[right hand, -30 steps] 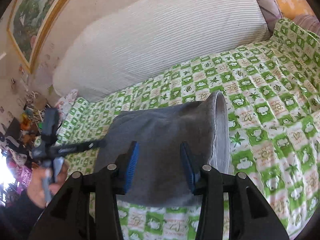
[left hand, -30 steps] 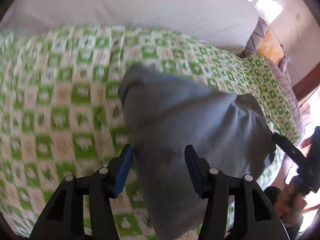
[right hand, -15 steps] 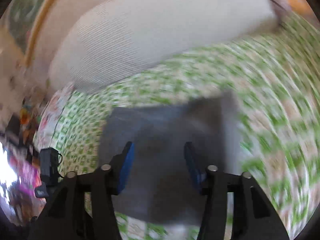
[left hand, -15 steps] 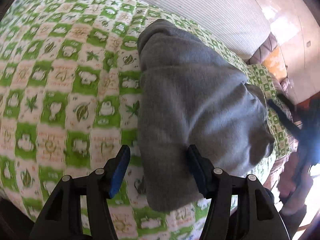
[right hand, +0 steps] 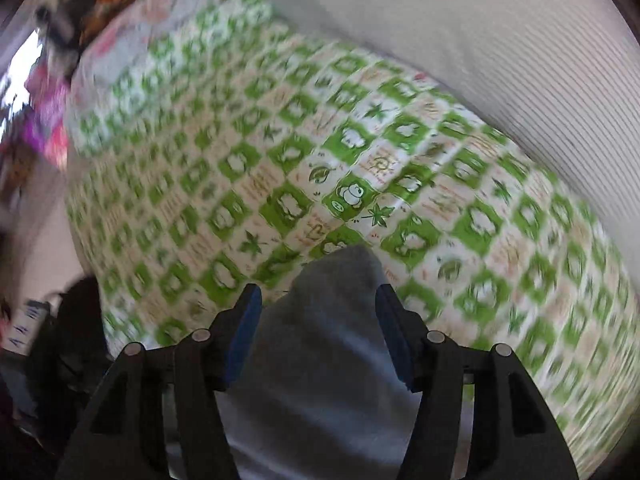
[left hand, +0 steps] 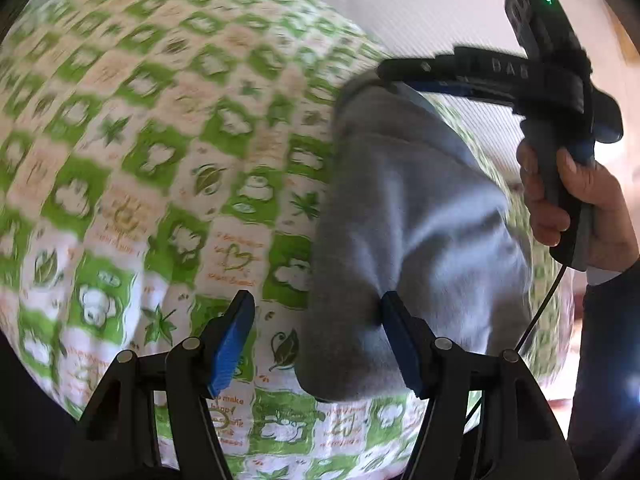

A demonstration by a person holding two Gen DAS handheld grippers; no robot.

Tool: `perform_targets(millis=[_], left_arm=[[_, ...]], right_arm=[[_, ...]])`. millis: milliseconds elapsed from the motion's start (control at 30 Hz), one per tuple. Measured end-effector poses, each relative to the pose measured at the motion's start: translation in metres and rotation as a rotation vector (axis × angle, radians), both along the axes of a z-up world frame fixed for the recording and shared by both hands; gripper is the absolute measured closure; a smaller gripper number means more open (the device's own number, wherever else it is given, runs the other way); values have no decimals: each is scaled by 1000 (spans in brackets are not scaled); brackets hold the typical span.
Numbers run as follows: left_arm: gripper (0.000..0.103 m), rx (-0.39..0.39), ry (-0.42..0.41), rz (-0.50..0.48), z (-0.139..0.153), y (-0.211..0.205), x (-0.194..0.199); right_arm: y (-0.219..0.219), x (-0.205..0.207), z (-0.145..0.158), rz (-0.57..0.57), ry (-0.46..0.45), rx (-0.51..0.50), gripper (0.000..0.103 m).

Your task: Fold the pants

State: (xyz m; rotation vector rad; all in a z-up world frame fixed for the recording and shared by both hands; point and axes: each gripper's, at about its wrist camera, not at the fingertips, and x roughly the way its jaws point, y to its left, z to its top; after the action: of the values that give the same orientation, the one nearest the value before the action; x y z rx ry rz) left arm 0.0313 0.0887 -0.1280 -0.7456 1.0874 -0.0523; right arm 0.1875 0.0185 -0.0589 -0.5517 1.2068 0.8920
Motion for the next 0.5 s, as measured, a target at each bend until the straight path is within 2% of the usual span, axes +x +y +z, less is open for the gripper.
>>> perform_targets(millis=[100,133,167,200,233,300,400,500], left_arm=[[40,-53,24,21,-11,0,0],[57,-55,13,8,-12,-1,1],[72,-79,-12,-17,-10,-2,2],[80,-89,-24,-36,-6,-4,3],[85,-73,-35,-44,-1,-5,2],[88,-60,-58,-63,6,-6,-2],[89,-49,-66,-85,4,-5,-5],[88,-40,-48,-91,-4,-12,-11]], right_arm=[[13,13,-17,59,12,-76,43],[16,16,-24,66,26,-99,47],[19,18,-30,71,27,-127,72],[25,19,-36,71,21,-155,85],[26,18,-38,69,16,-165,86],[24,15,-32,74,-5,-146,90],[12,30,-19,-29,-6,-38,93],[2,38,-46,-99,15,-68,94]])
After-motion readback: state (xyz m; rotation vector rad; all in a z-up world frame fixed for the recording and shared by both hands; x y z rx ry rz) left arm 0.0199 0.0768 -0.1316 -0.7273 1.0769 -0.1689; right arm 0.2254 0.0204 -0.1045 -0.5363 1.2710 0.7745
